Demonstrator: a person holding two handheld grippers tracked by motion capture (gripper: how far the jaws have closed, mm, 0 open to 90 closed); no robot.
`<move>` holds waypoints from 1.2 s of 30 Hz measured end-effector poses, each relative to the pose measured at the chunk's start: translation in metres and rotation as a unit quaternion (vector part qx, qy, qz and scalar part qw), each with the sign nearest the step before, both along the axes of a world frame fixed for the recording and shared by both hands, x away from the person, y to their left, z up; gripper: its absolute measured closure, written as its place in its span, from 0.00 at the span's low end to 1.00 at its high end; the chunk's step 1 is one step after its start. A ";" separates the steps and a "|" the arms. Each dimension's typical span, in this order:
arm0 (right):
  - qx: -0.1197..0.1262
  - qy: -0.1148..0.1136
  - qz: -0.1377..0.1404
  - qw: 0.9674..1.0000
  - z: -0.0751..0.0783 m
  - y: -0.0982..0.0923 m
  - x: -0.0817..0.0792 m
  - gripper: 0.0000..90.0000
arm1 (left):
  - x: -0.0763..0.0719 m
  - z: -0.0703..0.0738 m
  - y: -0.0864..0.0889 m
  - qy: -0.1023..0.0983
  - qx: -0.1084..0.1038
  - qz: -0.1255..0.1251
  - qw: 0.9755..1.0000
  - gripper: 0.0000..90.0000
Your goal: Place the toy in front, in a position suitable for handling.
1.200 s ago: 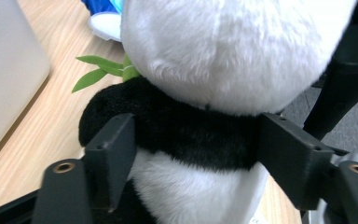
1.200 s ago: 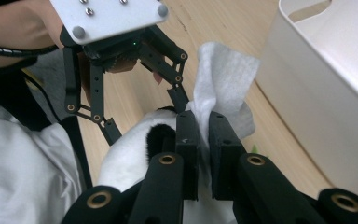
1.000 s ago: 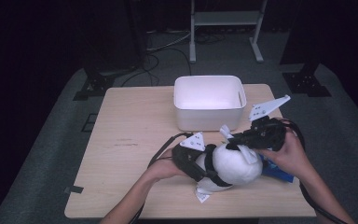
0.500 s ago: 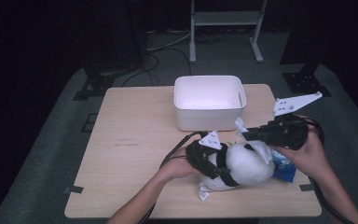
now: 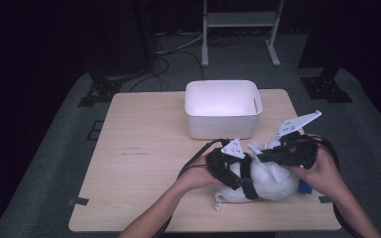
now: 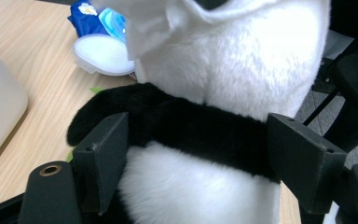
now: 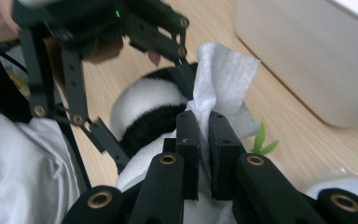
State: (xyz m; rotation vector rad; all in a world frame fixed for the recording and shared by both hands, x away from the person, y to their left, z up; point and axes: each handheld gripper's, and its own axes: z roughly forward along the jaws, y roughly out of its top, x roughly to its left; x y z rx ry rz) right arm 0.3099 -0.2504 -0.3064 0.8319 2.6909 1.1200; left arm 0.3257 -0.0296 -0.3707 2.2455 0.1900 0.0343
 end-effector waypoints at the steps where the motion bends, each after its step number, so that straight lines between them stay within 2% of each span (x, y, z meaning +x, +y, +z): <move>1: -0.002 0.002 0.000 1.000 -0.001 -0.001 0.000 0.93 | 0.000 0.000 0.000 -0.002 -0.002 0.001 1.000 0.25; 4: -0.017 0.007 -0.005 1.000 -0.007 -0.005 -0.002 0.93 | 0.000 0.001 0.002 -0.005 -0.004 0.003 1.000 0.20; 7: -0.048 0.016 -0.008 0.999 -0.023 -0.004 -0.002 0.93 | -0.001 0.000 0.003 -0.005 -0.010 -0.002 1.000 0.19; 8: -0.056 0.027 -0.008 0.998 -0.030 -0.003 -0.002 0.93 | -0.003 0.000 0.002 -0.005 -0.005 -0.004 1.000 0.19; 10: -0.047 0.031 -0.004 0.998 -0.040 -0.002 -0.001 0.93 | -0.004 -0.001 0.000 -0.013 -0.004 -0.003 1.000 0.19; 11: -0.033 0.031 -0.006 0.999 -0.041 -0.005 -0.001 0.93 | -0.004 -0.001 0.001 -0.012 -0.006 -0.003 1.000 0.18; 13: -0.024 0.030 -0.009 0.999 -0.042 -0.008 -0.002 0.93 | -0.003 -0.002 0.001 -0.011 -0.008 -0.006 1.000 0.18; 21: -0.020 0.030 -0.011 0.999 -0.046 -0.012 -0.003 0.93 | -0.006 0.000 0.006 -0.024 -0.012 -0.008 1.000 0.18; 24: -0.013 0.033 -0.016 0.999 -0.049 -0.016 -0.001 0.93 | -0.005 0.002 0.010 -0.030 -0.005 -0.005 1.000 0.18; 26: -0.010 0.033 -0.017 0.999 -0.050 -0.018 0.000 0.93 | -0.004 0.002 0.012 -0.034 0.005 0.007 0.999 0.13; 30: -0.001 0.036 -0.015 0.999 -0.054 -0.018 0.002 0.93 | 0.000 -0.001 0.019 -0.024 0.002 0.015 1.000 0.12; 36: 0.007 0.032 -0.003 0.999 -0.055 -0.010 0.006 0.93 | 0.001 -0.001 0.029 -0.024 0.007 0.018 1.000 0.11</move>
